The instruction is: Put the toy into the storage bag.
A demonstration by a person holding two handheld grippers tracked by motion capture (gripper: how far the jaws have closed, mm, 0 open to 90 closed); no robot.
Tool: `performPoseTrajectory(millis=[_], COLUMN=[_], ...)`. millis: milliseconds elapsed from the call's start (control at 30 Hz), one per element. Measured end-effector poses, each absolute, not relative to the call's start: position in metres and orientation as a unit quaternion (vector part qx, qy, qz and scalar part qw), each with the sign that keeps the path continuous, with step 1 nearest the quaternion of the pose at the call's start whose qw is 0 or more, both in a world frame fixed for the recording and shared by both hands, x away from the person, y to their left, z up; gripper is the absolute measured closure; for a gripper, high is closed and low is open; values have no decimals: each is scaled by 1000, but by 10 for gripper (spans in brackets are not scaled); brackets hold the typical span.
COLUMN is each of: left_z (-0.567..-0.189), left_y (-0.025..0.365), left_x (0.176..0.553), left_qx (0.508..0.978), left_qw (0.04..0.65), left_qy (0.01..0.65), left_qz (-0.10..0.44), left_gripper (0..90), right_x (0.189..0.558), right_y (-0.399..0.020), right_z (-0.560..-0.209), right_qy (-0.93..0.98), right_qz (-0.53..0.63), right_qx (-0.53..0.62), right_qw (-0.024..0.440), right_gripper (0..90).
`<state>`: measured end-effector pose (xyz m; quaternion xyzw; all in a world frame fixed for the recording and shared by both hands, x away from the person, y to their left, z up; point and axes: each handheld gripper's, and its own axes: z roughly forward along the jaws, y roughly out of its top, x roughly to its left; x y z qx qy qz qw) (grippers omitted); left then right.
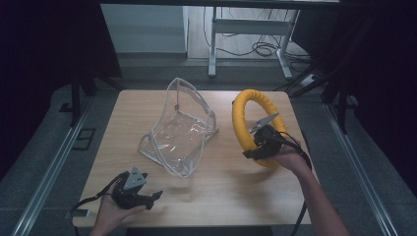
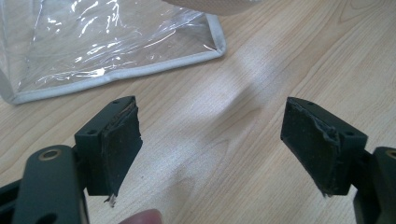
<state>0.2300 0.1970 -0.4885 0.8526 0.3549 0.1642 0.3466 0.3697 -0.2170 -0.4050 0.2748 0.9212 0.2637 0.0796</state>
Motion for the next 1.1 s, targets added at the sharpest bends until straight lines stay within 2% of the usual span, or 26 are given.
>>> performPoseTrajectory(millis=[333,467,1100], left_z=[-489,-489,-488], left_y=[196,196,195], left_x=[230,230,229], left_qx=[853,855,854], left_qw=[346,343,350], left_qy=[354,353,349], left_qz=[165,164,161], left_gripper=[200,200,199], right_x=[365,358,339], right_y=[-220,-218,-211], right_z=[-391,-385,-365], right_qy=[898,890,844], right_qz=[335,357,474], right_qx=[274,264,233], right_qw=[79,102,96], right_gripper=[505,504,501])
